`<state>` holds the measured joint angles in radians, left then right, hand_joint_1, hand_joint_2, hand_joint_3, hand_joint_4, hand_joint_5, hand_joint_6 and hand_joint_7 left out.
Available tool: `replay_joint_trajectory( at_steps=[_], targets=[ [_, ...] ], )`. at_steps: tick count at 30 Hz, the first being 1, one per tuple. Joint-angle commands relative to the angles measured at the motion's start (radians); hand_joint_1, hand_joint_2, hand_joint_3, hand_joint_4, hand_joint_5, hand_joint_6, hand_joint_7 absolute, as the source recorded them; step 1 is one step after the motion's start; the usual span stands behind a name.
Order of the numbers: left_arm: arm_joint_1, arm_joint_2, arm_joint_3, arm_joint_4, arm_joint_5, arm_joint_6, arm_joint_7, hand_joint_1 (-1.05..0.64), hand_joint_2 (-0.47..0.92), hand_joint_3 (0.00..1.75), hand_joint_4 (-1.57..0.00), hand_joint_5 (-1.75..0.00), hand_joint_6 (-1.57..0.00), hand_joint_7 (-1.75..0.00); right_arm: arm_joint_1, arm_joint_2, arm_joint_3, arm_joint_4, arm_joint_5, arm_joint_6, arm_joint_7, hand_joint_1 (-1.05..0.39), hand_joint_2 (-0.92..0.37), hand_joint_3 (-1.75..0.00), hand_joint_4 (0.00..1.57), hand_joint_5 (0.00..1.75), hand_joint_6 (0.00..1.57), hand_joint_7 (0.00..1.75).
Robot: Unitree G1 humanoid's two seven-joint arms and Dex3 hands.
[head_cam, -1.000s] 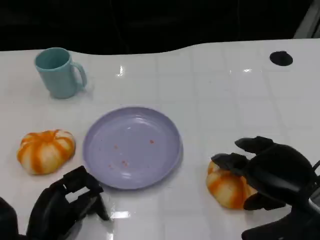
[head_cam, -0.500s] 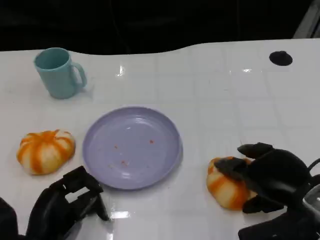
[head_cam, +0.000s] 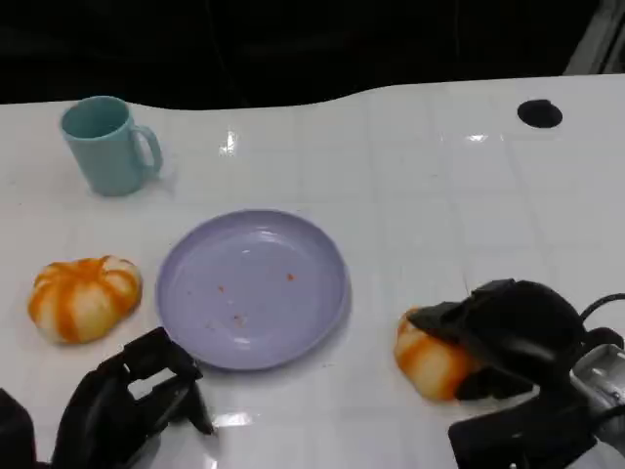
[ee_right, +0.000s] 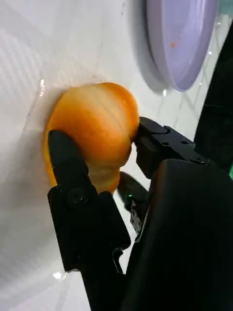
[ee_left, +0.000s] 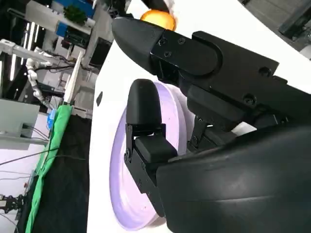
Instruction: Grasp the bread from the table and place it into the plate.
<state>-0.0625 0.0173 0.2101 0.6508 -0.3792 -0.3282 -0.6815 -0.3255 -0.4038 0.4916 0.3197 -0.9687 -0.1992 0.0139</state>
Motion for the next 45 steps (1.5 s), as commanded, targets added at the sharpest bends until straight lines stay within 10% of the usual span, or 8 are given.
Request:
replay_joint_trajectory(
  at_steps=[1,6,9,13,22,45],
  targets=[
    [0.013,0.008,0.004,-0.011,-0.001,0.004,0.009,-1.04,0.78,0.00,-0.76,-1.69,-0.73,-1.35,-0.029,0.016,0.026,0.122,0.002,-0.011,-0.083,-0.30,-0.92,-0.18,0.81,1.35,1.17,0.12],
    [0.017,0.008,0.003,-0.019,0.000,0.006,0.009,-1.04,0.78,0.00,-0.76,-1.70,-0.72,-1.36,-0.054,0.019,0.042,0.174,0.012,-0.043,-0.154,-0.25,-0.92,-0.32,0.85,1.64,1.26,0.20],
    [0.018,0.008,0.002,-0.020,0.003,0.004,0.011,-1.04,0.78,0.00,-0.76,-1.70,-0.72,-1.37,-0.062,0.023,0.047,0.196,0.017,-0.053,-0.201,-0.23,-0.92,-0.34,0.85,1.73,1.01,0.80],
    [0.019,0.008,0.002,-0.021,0.002,0.008,0.012,-1.05,0.78,0.00,-0.75,-1.70,-0.71,-1.39,-0.070,0.030,0.049,0.219,0.020,-0.066,-0.274,-0.22,-0.87,-0.39,0.86,1.75,0.90,1.14],
    [0.018,0.009,0.002,-0.023,0.006,0.015,0.024,-1.05,0.77,0.00,-0.76,-1.70,-0.70,-1.40,-0.088,0.073,0.035,0.330,0.055,-0.185,-0.557,-0.14,-0.42,-1.00,0.89,1.75,0.72,1.65],
    [0.011,0.014,0.004,-0.005,0.006,0.005,0.012,-1.04,0.78,0.00,-0.76,-1.68,-0.72,-1.37,-0.149,0.241,-0.043,0.430,0.284,-0.449,-0.652,-0.07,-0.12,-1.55,1.05,1.75,0.81,1.72]
  ],
)
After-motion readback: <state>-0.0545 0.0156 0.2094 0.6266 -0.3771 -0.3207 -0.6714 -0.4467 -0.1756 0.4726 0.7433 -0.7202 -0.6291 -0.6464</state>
